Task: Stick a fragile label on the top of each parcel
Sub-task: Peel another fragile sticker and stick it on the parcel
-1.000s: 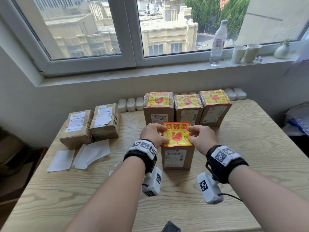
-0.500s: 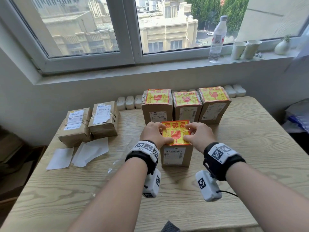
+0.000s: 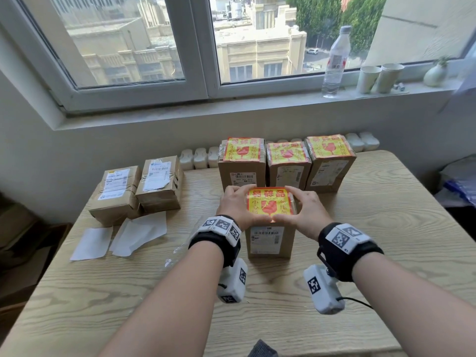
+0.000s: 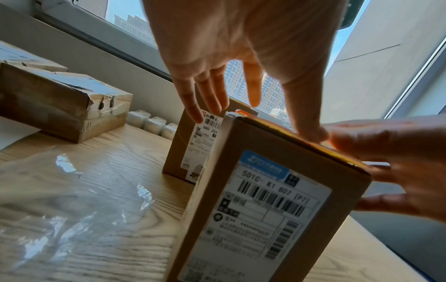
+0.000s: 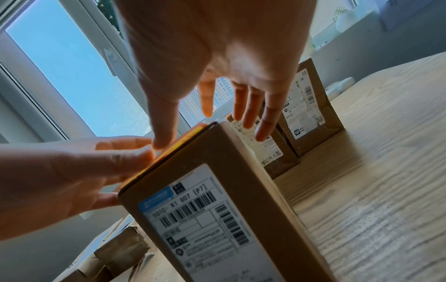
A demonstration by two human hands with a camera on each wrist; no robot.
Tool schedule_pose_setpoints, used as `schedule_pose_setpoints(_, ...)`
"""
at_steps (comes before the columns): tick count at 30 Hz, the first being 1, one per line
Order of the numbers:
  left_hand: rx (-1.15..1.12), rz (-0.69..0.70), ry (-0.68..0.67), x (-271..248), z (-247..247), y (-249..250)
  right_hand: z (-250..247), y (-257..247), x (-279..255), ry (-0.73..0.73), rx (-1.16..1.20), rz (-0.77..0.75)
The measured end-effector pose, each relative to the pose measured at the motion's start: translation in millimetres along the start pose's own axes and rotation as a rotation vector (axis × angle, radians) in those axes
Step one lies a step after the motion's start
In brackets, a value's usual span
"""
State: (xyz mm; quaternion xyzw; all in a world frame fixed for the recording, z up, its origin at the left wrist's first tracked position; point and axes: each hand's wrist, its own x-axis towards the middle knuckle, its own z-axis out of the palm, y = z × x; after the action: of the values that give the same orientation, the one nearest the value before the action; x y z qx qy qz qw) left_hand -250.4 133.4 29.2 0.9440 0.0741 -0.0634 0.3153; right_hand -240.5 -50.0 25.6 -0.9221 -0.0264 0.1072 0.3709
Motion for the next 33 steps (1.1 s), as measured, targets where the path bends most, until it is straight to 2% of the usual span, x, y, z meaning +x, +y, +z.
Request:
schedule_pose_setpoints(2,0.045,0.011,-0.108,0.0,1.5,-4.6,0.6,6.5,0.6,-0.072,0.019,-0.002)
schedule_pose_setpoints(4,0.066,0.011,-0.157,0.7,1.9,-14.5,-1.7,16.3,3.2,-0.083,0.091,0.023)
schedule_pose_setpoints(10,-0.179,-0.039,-0.256,9.2,-9.6,-17.7,-11.9,32.9,13.7,-0.146,0.355,0.113)
schedule_pose_setpoints(13,-0.241,-0.073,-0.193,12.5,-8.3,-8.9,-9.4,28.0,17.7,-0.082,0.372,0.166)
schedule_pose_setpoints(15,-0.180,-0.066,-0.156,13.9,-5.5,-7.8,-6.9,28.3,22.0,-0.045,0.359,0.182)
schedule_pose_setpoints(17,-0.129,-0.046,-0.149,15.0,-3.6,-9.4,-6.1,32.1,25.9,-0.055,0.358,0.190)
schedule_pose_setpoints(28,-0.176,-0.067,-0.135,17.2,-4.8,-14.8,-8.2,39.1,24.3,-0.134,0.503,0.199)
schedule_pose_setpoints(33,-0.251,-0.126,-0.130,13.4,-7.8,-14.1,-3.2,39.9,29.4,-0.087,0.365,0.152)
